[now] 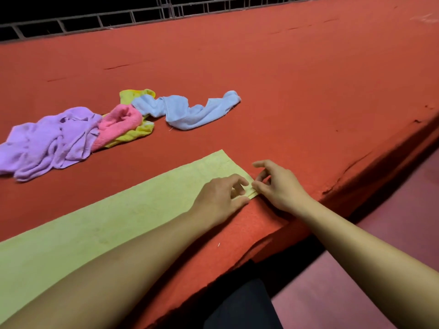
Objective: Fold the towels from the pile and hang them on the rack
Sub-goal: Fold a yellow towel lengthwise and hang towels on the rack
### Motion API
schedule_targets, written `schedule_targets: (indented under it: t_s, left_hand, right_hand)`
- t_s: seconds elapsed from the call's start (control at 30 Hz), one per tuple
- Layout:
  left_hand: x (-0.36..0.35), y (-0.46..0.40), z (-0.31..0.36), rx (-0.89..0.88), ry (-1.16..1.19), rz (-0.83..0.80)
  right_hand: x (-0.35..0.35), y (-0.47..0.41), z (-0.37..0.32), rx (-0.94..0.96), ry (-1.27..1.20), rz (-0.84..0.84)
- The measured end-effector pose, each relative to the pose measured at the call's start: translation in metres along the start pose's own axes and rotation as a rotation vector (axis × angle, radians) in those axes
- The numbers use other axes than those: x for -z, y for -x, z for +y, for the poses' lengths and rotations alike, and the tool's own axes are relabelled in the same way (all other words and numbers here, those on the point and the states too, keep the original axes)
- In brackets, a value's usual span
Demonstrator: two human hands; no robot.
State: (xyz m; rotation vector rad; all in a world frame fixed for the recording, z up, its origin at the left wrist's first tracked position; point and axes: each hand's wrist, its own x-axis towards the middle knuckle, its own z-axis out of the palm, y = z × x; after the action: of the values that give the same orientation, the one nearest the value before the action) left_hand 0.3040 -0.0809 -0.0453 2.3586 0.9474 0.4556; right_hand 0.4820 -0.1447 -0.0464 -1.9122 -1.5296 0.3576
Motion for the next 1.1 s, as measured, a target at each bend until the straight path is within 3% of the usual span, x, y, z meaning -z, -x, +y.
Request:
schedule_targets:
  t_s: [0.2,0.4,0.6,0.8,1.0,1.1]
  left_hand:
    - [0.001,0.004,0.007,-0.054,-0.191,0.015]
    - [0.002,0.005,0.005,0.034,0.010,0.038]
    - [0.002,0.009,0.008,0.054,0.049,0.089]
    - [0.000,0.011,0.012,0.027,0.051,0.118]
    - [-0.001,0.023,0.008,-0.038,-0.019,0.044]
    - [0.014,0.038,-0.002,0.003,0.054,0.125]
  right_hand:
    - [0.004,0.004,-0.002,0.056,0.076,-0.070]
    - [0.009,0.009,-0.001,0.182,0.160,-0.111]
    - [0.007,0.012,0.000,0.306,0.176,-0.116]
    - [0.006,0.012,0.004,0.308,0.124,-0.045]
    - [0.006,0.018,0.002,0.312,0.270,-0.134]
    - [0.009,0.018,-0.005,0.304,0.246,-0.049]
